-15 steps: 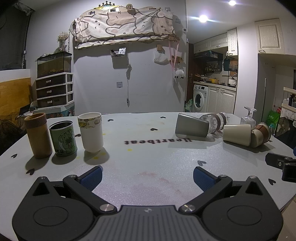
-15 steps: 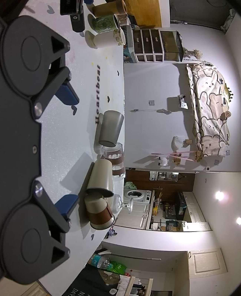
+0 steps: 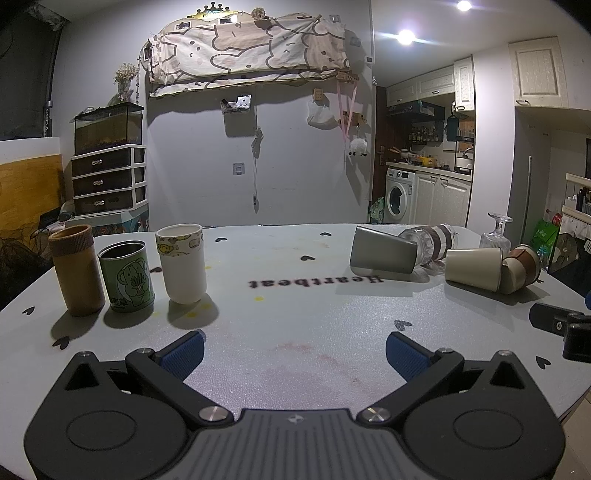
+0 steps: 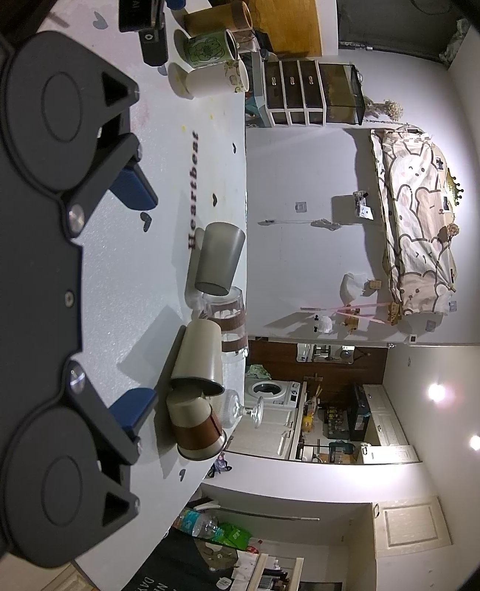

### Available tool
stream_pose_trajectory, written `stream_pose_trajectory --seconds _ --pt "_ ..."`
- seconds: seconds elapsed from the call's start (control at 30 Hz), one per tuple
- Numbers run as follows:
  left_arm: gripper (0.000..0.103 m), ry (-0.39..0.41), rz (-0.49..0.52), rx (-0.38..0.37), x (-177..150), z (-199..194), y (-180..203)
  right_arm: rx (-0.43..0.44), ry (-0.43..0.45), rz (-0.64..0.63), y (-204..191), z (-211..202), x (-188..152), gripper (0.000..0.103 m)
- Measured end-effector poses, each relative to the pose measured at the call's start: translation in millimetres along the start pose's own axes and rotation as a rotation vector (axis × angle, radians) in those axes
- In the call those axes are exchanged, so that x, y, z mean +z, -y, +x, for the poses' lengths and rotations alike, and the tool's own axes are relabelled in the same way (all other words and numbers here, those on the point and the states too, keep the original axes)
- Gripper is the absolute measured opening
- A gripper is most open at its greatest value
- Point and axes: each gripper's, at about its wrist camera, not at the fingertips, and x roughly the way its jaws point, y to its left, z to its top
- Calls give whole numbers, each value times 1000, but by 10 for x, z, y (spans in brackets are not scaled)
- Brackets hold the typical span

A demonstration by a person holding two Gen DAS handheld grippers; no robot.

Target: Flip cup upright

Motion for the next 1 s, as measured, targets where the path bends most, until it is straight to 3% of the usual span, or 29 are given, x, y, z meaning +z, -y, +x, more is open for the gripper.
stream_pose_trajectory --seconds 1.0 --pt "103 -13 3 -8 -64 -40 -26 -1 8 35 107 -14 66 103"
